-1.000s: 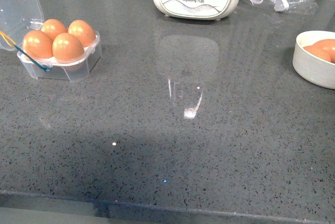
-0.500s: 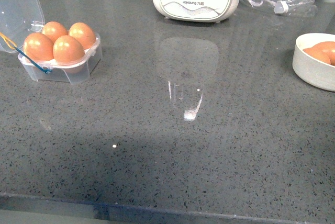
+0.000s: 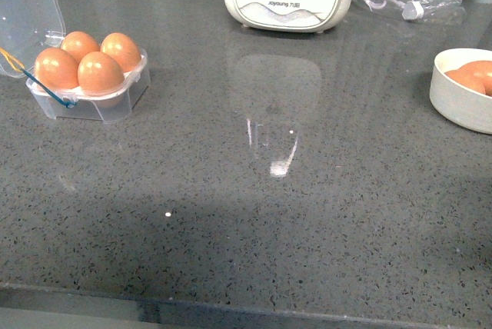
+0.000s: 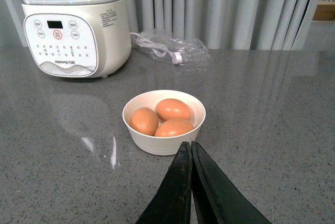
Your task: Put egg into box
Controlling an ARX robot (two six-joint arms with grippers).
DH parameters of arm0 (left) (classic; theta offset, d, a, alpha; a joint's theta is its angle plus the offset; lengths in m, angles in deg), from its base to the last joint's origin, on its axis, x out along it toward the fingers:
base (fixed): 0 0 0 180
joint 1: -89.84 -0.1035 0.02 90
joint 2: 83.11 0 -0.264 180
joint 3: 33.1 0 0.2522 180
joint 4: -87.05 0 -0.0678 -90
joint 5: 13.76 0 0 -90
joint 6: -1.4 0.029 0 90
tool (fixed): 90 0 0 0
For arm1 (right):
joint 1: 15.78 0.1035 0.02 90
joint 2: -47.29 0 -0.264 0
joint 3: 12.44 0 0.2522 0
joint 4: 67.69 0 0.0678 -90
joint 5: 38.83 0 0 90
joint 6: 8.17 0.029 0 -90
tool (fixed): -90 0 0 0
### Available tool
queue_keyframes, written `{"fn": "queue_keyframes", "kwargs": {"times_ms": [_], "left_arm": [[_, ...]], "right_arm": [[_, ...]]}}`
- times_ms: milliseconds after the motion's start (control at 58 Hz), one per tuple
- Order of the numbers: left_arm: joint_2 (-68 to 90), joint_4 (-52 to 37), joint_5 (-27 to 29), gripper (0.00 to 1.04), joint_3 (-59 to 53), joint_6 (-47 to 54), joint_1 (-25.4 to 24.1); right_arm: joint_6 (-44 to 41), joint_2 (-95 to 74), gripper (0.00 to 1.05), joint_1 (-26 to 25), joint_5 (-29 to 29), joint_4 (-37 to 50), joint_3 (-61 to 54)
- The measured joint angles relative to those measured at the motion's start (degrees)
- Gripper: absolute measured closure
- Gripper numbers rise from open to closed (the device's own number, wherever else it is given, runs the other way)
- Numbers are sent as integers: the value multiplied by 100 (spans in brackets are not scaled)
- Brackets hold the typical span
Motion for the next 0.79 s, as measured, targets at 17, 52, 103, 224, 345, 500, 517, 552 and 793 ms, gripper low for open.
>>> {"fn": "queue_keyframes", "kwargs": {"times_ms": [17, 52, 103, 224, 345, 500, 517, 552, 793], "left_arm": [[0, 0, 0, 7, 0, 0, 0], [0, 0, 0, 7, 0, 0, 0], [0, 0, 0, 7, 0, 0, 0], [0, 0, 0, 7, 0, 0, 0], [0, 0, -2, 7, 0, 0, 0], [0, 0, 0, 7, 0, 0, 0], [0, 0, 0, 7, 0, 0, 0], [0, 0, -2, 7, 0, 0, 0], [0, 0, -2, 7, 0, 0, 0]], "right_arm": [[0, 48, 102, 0, 0, -35, -15], [0, 122, 102, 0, 0, -92, -31], [0, 236, 102, 0, 0, -179, -59], [0, 407, 102, 0, 0, -125, -240], [0, 627, 102, 0, 0, -330, -240], [0, 951, 102, 0, 0, -627, -240], [0, 988, 102, 0, 0, -667, -240], [0, 1045, 102, 0, 0, -726, -240], [0, 1467, 102, 0, 0, -1147, -240]]}}
